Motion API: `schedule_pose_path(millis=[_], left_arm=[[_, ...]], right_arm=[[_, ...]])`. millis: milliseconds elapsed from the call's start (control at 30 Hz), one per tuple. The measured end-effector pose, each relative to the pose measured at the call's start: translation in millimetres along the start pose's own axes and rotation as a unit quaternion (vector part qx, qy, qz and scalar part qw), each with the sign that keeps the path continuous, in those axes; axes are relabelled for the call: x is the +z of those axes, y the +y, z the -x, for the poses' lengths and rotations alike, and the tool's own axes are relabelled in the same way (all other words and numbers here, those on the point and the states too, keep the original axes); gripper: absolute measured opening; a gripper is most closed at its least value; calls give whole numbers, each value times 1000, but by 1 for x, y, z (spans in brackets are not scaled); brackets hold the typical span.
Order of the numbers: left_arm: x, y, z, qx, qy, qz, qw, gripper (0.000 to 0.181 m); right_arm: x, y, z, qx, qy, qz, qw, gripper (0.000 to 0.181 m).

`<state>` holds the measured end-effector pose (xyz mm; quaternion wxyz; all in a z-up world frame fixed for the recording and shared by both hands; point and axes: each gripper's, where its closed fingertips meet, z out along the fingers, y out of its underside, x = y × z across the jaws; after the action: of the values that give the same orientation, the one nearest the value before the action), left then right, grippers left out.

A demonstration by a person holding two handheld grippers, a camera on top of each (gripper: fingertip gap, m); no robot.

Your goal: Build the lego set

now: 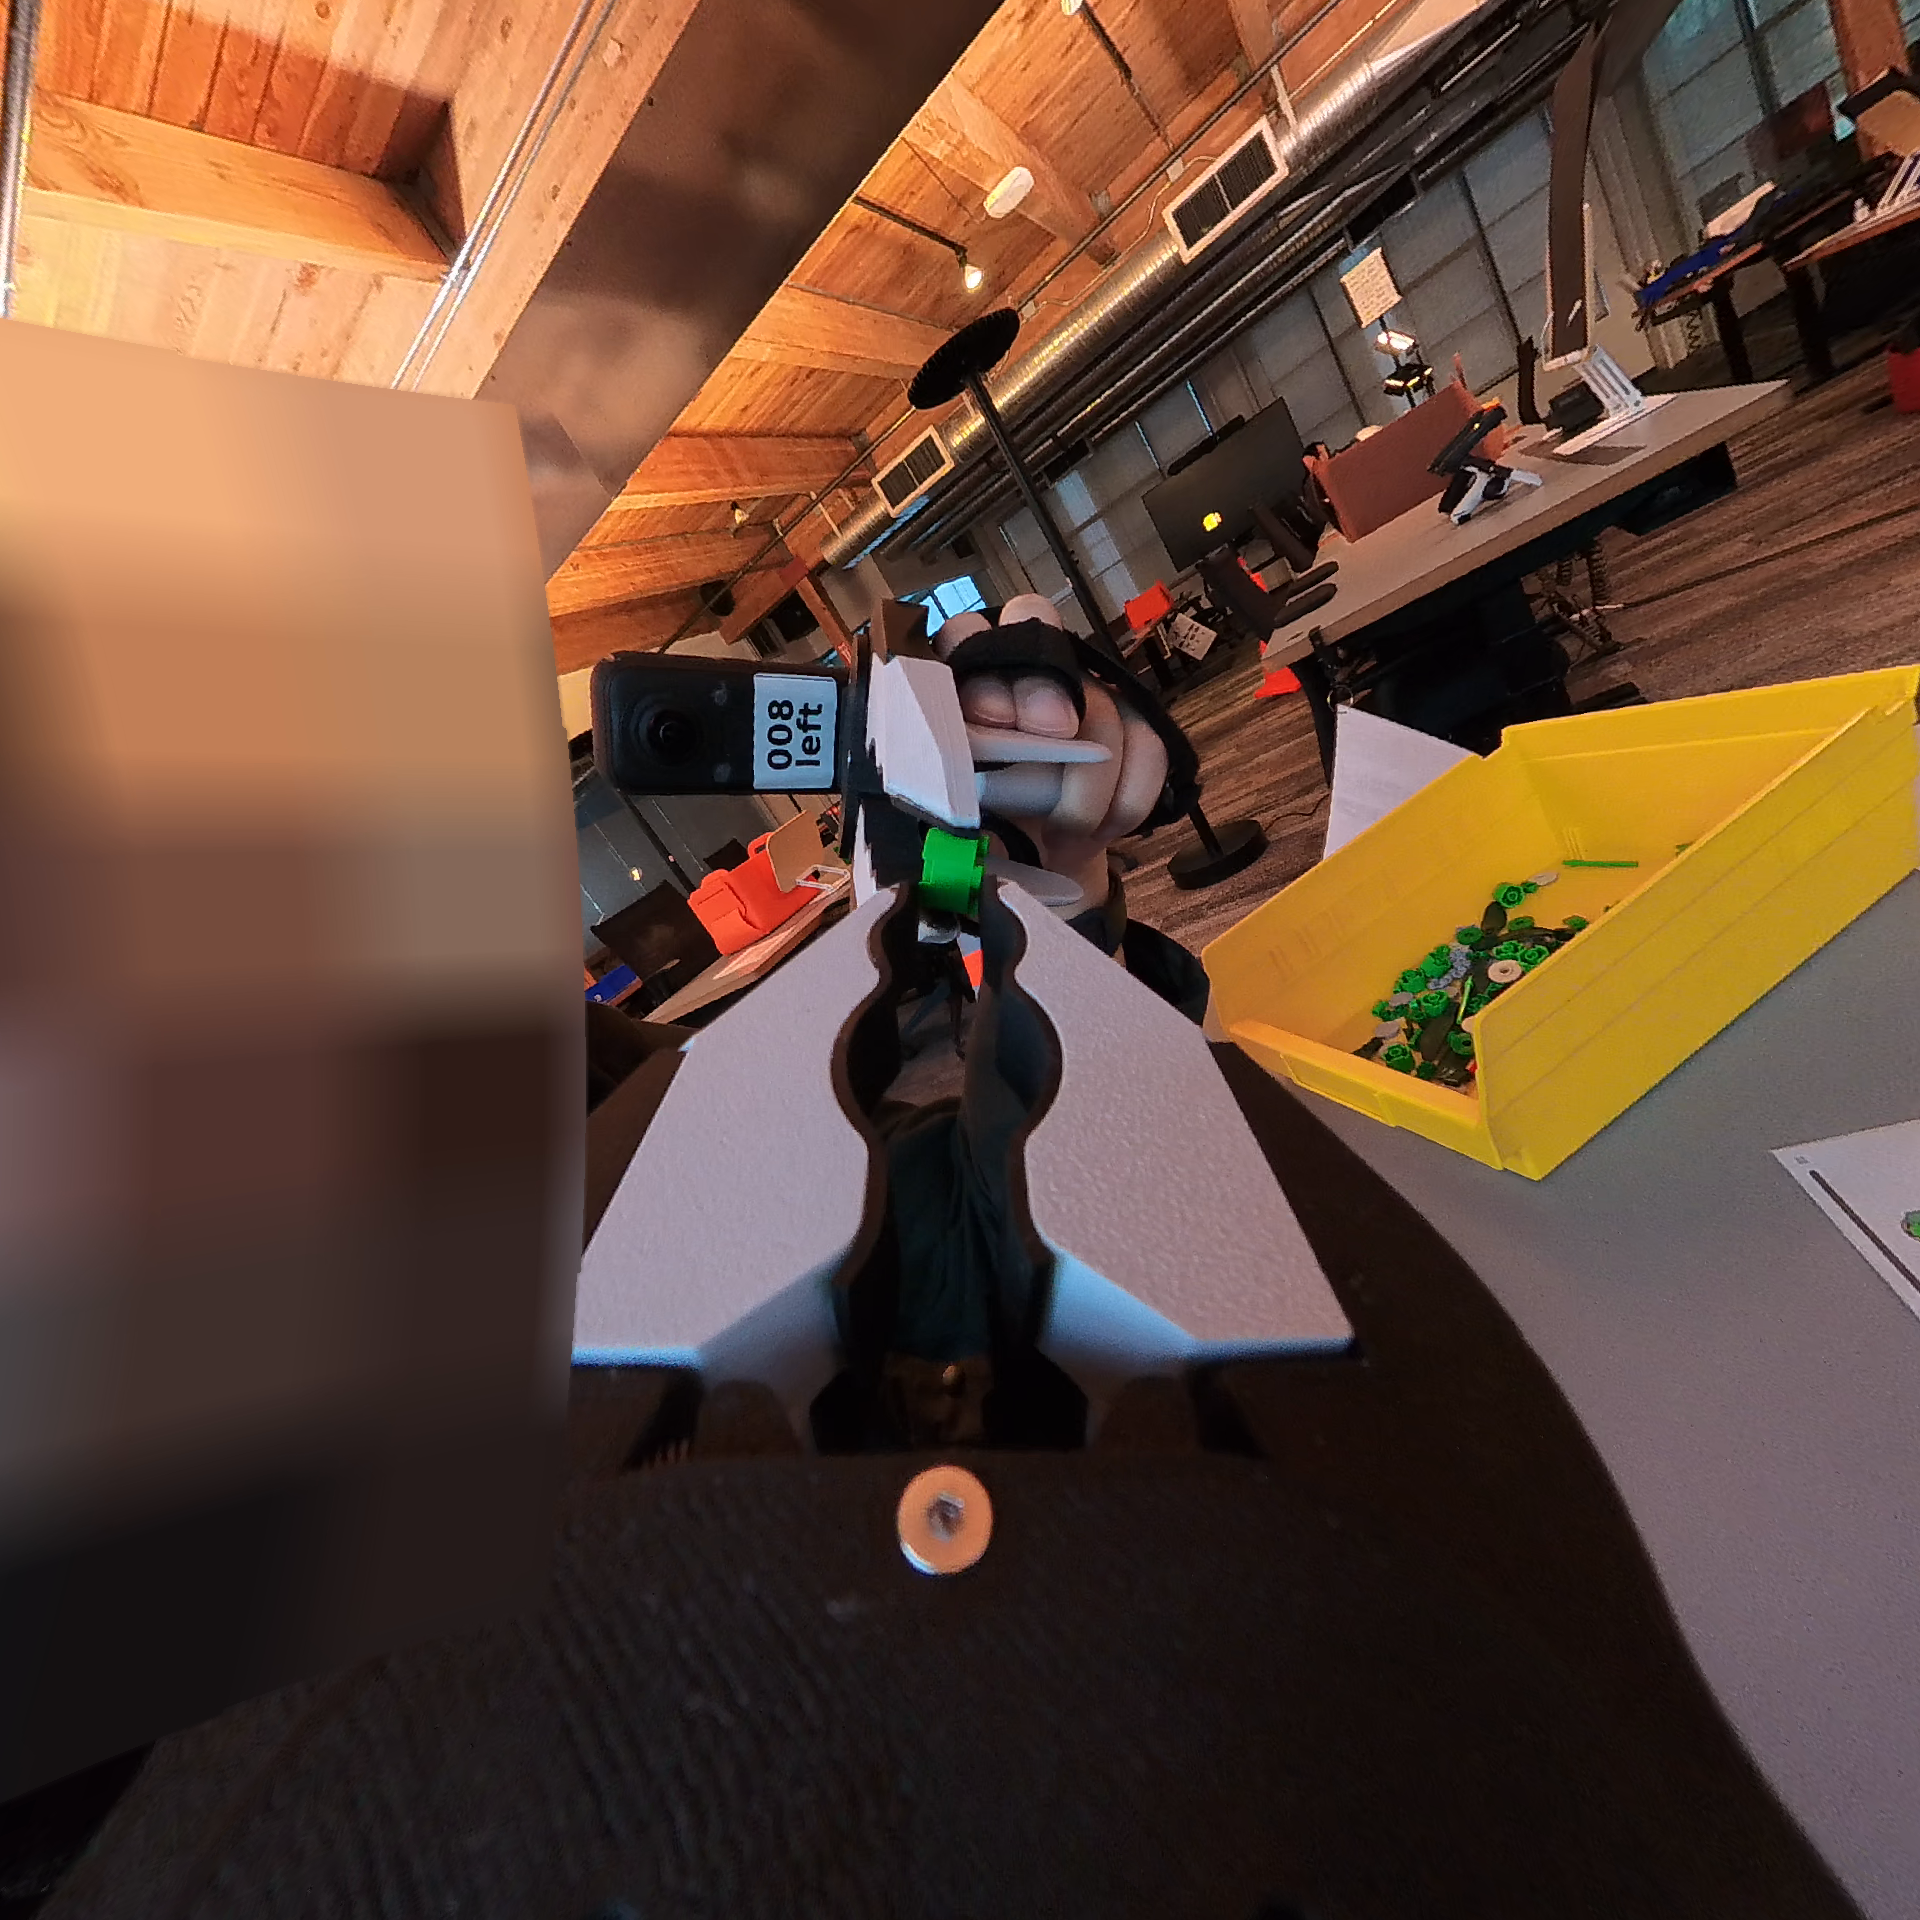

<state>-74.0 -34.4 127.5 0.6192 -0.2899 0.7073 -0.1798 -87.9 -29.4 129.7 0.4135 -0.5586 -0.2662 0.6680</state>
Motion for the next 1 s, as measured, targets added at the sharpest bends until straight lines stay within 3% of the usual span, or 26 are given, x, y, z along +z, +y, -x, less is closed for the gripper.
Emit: schedule_pose_path(millis=[1000], left_arm=[[-11, -2, 4, -11, 2, -10, 1000, 10]], right_arm=[[-3, -4, 1, -12, 9, -2, 1000, 9]])
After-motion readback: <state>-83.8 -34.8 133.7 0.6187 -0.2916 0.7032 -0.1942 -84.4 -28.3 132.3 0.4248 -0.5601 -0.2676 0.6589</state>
